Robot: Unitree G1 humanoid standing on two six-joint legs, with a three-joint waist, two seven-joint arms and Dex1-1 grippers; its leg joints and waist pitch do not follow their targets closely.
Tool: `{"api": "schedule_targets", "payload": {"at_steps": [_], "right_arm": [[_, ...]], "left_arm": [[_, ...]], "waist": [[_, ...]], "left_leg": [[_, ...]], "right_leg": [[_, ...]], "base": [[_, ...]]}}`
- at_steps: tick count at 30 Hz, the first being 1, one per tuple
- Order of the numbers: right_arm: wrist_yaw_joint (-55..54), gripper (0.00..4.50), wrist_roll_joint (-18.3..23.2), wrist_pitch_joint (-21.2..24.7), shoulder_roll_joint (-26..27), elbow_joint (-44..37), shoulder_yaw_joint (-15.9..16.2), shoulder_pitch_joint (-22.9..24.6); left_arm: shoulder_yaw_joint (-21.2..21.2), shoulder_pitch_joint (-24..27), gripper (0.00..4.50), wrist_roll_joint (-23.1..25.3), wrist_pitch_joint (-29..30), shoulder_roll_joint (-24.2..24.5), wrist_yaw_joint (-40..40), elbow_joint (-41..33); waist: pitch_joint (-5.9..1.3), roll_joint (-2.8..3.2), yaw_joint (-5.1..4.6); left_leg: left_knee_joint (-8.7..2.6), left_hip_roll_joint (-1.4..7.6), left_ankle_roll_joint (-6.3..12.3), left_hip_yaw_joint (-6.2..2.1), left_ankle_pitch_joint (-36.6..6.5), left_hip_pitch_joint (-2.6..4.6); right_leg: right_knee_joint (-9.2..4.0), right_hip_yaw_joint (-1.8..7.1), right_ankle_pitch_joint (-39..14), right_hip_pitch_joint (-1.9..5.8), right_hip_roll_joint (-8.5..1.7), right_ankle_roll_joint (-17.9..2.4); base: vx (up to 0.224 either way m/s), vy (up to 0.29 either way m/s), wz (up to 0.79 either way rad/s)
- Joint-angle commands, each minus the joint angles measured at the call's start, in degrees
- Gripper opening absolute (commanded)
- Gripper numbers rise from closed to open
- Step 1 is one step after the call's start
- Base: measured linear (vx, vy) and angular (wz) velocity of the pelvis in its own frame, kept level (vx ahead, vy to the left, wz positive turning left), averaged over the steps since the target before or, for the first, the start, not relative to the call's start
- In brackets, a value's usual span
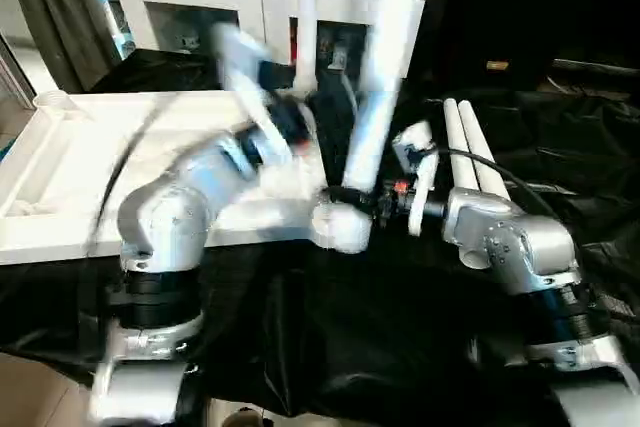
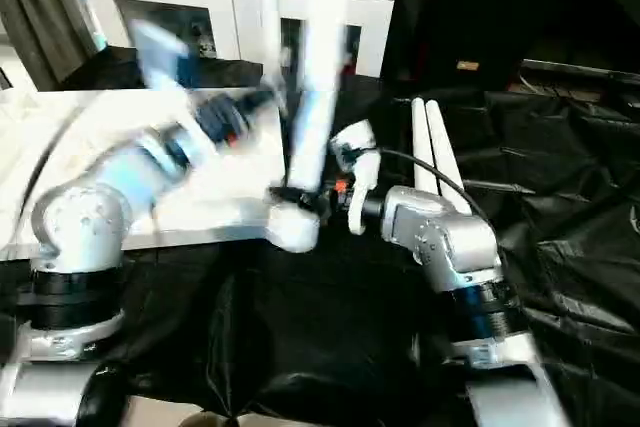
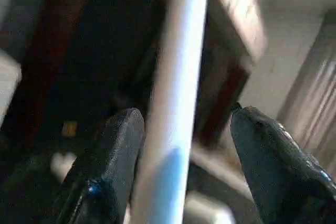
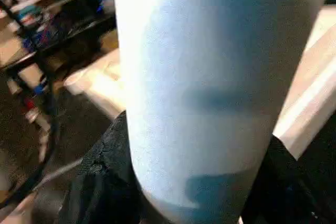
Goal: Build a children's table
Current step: Pick table leg
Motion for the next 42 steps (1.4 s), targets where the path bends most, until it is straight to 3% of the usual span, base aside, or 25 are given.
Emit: {"api": "schedule_targets", "payload": {"at_steps": [1, 2, 3, 4, 6, 7, 8, 9, 11, 14, 16, 18, 19, 20, 23, 25, 27, 28, 29, 30, 31, 32, 34, 36, 42], "right_arm": [[-3.11, 1.91, 0.27, -3.26, 0.43, 0.60, -3.39, -0.23], [-4.48, 1.91, -1.37, -5.70, 0.12, 0.86, -3.33, 0.21], [-4.48, 1.91, -1.37, -5.70, 0.12, 0.86, -3.33, 0.21], [-6.38, 1.91, -4.43, -9.31, -0.49, 0.92, -2.78, 1.42], [-6.55, 1.91, -5.11, -9.94, -0.62, 0.84, -2.58, 1.81], [-6.55, 1.91, -5.11, -9.94, -0.62, 0.84, -2.58, 1.81], [-6.94, 1.91, -6.41, -10.51, -1.01, 0.22, -2.12, 3.13], [-7.01, 1.91, -6.59, -10.61, -1.06, 0.21, -2.06, 3.27], [-7.65, 1.91, -7.88, -11.32, -1.39, 0.24, -1.64, 4.22], [-7.88, 1.91, -8.52, -12.30, -1.96, 0.56, -1.50, 5.48], [-7.87, 1.91, -8.54, -12.76, -2.17, 0.27, -1.42, 6.08], [-7.91, 1.91, -8.83, -12.73, -2.20, -0.09, -1.36, 6.35], [-7.86, 1.91, -8.92, -12.61, -2.30, -0.36, -1.40, 6.47], [-7.83, 1.91, -8.94, -12.55, -2.35, -0.42, -1.43, 6.47], [-7.94, 1.91, -9.13, -12.41, -2.48, -0.85, -1.44, 6.68], [-7.96, 1.91, -9.29, -12.19, -2.68, -1.45, -1.38, 7.00], [-7.92, 1.91, -9.33, -11.95, -2.85, -2.02, -1.36, 7.35], [-7.70, 1.91, -9.26, -11.46, -3.46, -3.22, -1.47, 8.27], [-7.70, 1.91, -9.26, -11.46, -3.46, -3.22, -1.47, 8.27], [-7.61, 1.91, -9.40, -11.59, -3.92, -3.26, -1.66, 8.79], [-7.62, 1.91, -9.47, -11.65, -3.99, -3.18, -1.69, 8.84], [-7.75, 1.91, -9.50, -11.59, -4.01, -3.31, -1.76, 8.88], [-7.95, 1.91, -9.44, -11.49, -3.96, -3.61, -1.89, 8.91], [-8.18, 1.91, -9.25, -11.23, -3.89, -4.20, -2.06, 9.00], [-8.13, 1.91, -9.29, -11.28, -3.77, -4.52, -1.62, 9.23]], "left_arm": [[2.17, -0.25, 3.09, -1.90, -1.12, 0.74, -0.10, -0.21], [0.03, 0.73, 3.09, 0.81, -1.78, 3.91, -2.88, 0.02], [0.03, 0.73, 3.09, 0.81, -1.78, 3.91, -2.88, 0.02], [-7.77, 3.39, 3.09, 8.61, -3.15, 12.10, -10.14, 1.23], [-10.41, 4.20, 3.09, 11.21, -3.82, 14.48, -12.24, 1.78], [-10.41, 4.20, 3.09, 11.21, -3.82, 14.48, -12.24, 1.78], [-19.07, 5.81, 3.09, 20.17, -9.60, 20.58, -18.58, 6.22], [-19.85, 5.88, 3.09, 20.90, -10.19, 21.11, -19.28, 6.82], [-25.22, 6.15, 3.09, 25.64, -14.00, 24.73, -24.44, 11.29], [-31.20, 3.50, 2.80, 30.55, -18.23, 28.55, -32.02, 21.18], [-33.81, 1.77, 2.72, 33.29, -20.79, 29.77, -34.94, 26.50], [-34.61, 1.00, 2.67, 34.80, -21.84, 29.93, -36.41, 29.14], [-35.54, -0.22, 2.52, 37.37, -24.57, 29.77, -35.76, 32.68], [-35.92, -0.78, 2.36, 38.50, -25.84, 29.66, -35.37, 34.22], [-37.60, -3.97, 2.21, 41.91, -31.10, 28.99, -33.54, 42.31], [-37.86, -5.29, 1.90, 42.71, -32.49, 28.44, -33.27, 45.64], [-38.03, -6.52, 1.87, 43.31, -34.06, 27.91, -33.11, 48.89], [-38.00, -8.70, 1.85, 43.96, -35.45, 26.79, -33.73, 54.97], [-38.00, -8.70, 1.64, 43.96, -35.45, 26.79, -33.73, 54.97], [-37.39, -10.29, 1.64, 44.40, -36.16, 25.92, -34.88, 59.15], [-37.13, -10.77, 1.43, 44.62, -36.59, 25.65, -35.34, 60.37], [-36.99, -11.39, 1.43, 45.03, -37.23, 25.38, -35.94, 61.93], [-37.21, -11.83, 1.43, 45.61, -37.83, 25.37, -36.05, 62.91], [-36.79, -12.34, 1.02, 45.82, -38.27, 25.26, -35.84, 64.22], [-35.91, -13.27, 0.54, 45.09, -38.57, 24.55, -39.51, 67.18]], "waist": [[-4.58, -0.62, 0.11], [-4.60, 0.12, 0.09], [-4.60, -0.02, 0.04], [-4.62, 0.16, -0.03], [-4.48, 0.30, -0.45], [-4.52, 0.36, -0.47], [-4.68, 0.61, -0.28], [-4.65, 0.59, -0.16], [-4.52, 0.67, -0.40], [-4.60, 1.04, -0.45], [-4.53, 0.89, -0.51], [-4.60, 0.89, -0.52], [-4.65, 1.93, -0.45], [-4.70, 1.48, -0.72], [-4.75, 2.11, -0.67], [-4.74, 2.01, -0.82], [-4.75, 1.97, -0.81], [-4.80, 2.34, -0.70], [-4.64, 2.25, -0.69], [-4.82, 2.50, -0.56], [-4.72, 2.51, -0.56], [-4.73, 2.91, -0.53], [-4.63, 2.56, -0.65], [-4.53, 2.76, -0.76], [-4.52, 2.95, -0.65]], "left_leg": [[-3.67, 1.12, -0.28, -0.11, -10.00, 0.99], [-3.66, 1.10, -0.52, -0.10, -10.37, 1.15], [-3.74, 1.10, -0.57, -0.18, -10.69, 1.18], [-3.92, 1.11, -0.67, -0.33, -10.70, 1.22], [-4.14, 1.07, -1.19, -0.33, -11.75, 1.36], [-4.11, 1.11, -1.83, -0.25, -11.74, 1.49], [-4.10, 1.17, -1.81, -0.35, -11.25, 1.64], [-4.10, 1.09, -1.23, -0.39, -11.60, 1.60], [-4.41, 1.12, -2.23, -0.35, -13.43, 1.65], [-4.43, 1.08, -3.22, -0.34, -13.98, 1.76], [-4.51, 0.90, -3.14, -0.34, -15.14, 1.69], [-4.51, 1.06, -3.38, -0.37, -14.97, 1.73], [-4.44, 1.12, -3.65, -0.51, -15.01, 1.78], [-4.39, 1.13, -3.78, -0.43, -15.67, 1.83], [-4.23, 1.06, -3.46, -0.49, -15.97, 1.82], [-4.19, 1.04, -3.32, -0.39, -15.79, 1.79], [-4.14, 0.97, -3.03, -0.36, -15.75, 1.73], [-4.13, 1.09, -3.08, -0.49, -15.67, 1.77], [-4.09, 0.91, -2.75, -0.27, -15.90, 1.78], [-4.05, 1.05, -2.91, -0.50, -16.08, 1.81], [-4.09, 0.95, -2.88, -0.41, -16.50, 1.81], [-4.07, 0.97, -2.91, -0.56, -16.90, 1.77], [-4.15, 1.06, -2.64, -0.51, -17.10, 1.73], [-4.20, 1.11, -2.51, -0.57, -17.58, 1.69], [-4.20, 1.11, -2.02, -0.56, -17.30, 1.74]], "right_leg": [[-3.76, 1.45, -10.87, 3.27, -2.15, -10.96], [-3.82, 1.49, -11.51, 3.00, -2.14, -10.62], [-4.01, 1.43, -12.32, 2.93, -2.11, -9.99], [-4.07, 1.39, -13.08, 2.98, -2.06, -9.07], [-4.08, 1.48, -14.92, 2.77, -1.75, -7.10], [-3.95, 1.58, -14.12, 2.79, -1.83, -7.34], [-4.03, 1.57, -12.62, 2.71, -1.84, -8.03], [-4.33, 1.59, -13.17, 2.59, -1.77, -7.49], [-4.21, 1.74, -14.47, 2.57, -1.97, -7.12], [-3.91, 1.70, -12.45, 2.59, -1.99, -8.79], [-4.12, 1.76, -13.58, 2.69, -2.01, -8.72], [-3.85, 1.81, -12.63, 2.81, -2.23, -9.28], [-3.63, 1.80, -11.67, 2.75, -2.32, -9.99], [-3.73, 1.76, -10.70, 2.89, -2.22, -10.33], [-3.64, 1.73, -9.65, 2.99, -2.32, -11.46], [-3.66, 1.70, -8.68, 3.04, -2.23, -12.05], [-3.69, 1.69, -8.93, 3.14, -2.27, -12.47], [-3.50, 1.70, -8.76, 3.24, -2.48, -12.93], [-3.96, 1.68, -9.40, 3.09, -2.20, -12.68], [-3.53, 1.72, -8.93, 3.34, -2.50, -13.07], [-3.88, 1.63, -9.75, 3.33, -2.43, -12.98], [-3.79, 1.65, -10.29, 3.42, -2.63, -13.40], [-3.95, 1.65, -10.89, 3.43, -2.63, -13.71], [-4.06, 1.61, -12.24, 3.46, -2.69, -13.57], [-4.39, 1.60, -15.32, 3.30, -2.79, -13.07]], "base": [[0.000, 0.000, 0.00], [0.000, 0.000, 0.00], [0.000, 0.000, 0.00], [0.000, 0.000, 0.00], [0.000, 0.000, 0.00], [0.000, 0.000, 0.00], [0.000, 0.000, 0.00], [0.000, 0.000, 0.00], [0.000, 0.000, 0.00], [0.000, 0.000, 0.00], [0.000, 0.000, 0.00], [0.000, 0.000, 0.00], [0.000, 0.000, 0.00], [0.000, 0.000, 0.00], [0.000, 0.000, 0.00], [0.000, 0.000, 0.00], [0.000, 0.000, 0.00], [0.000, 0.000, 0.00], [0.000, 0.000, 0.00], [0.000, 0.000, 0.00], [0.000, 0.000, 0.00], [0.000, 0.000, 0.00], [0.000, 0.000, 0.00], [0.000, 0.000, 0.00], [0.000, 0.000, 0.00]]}}
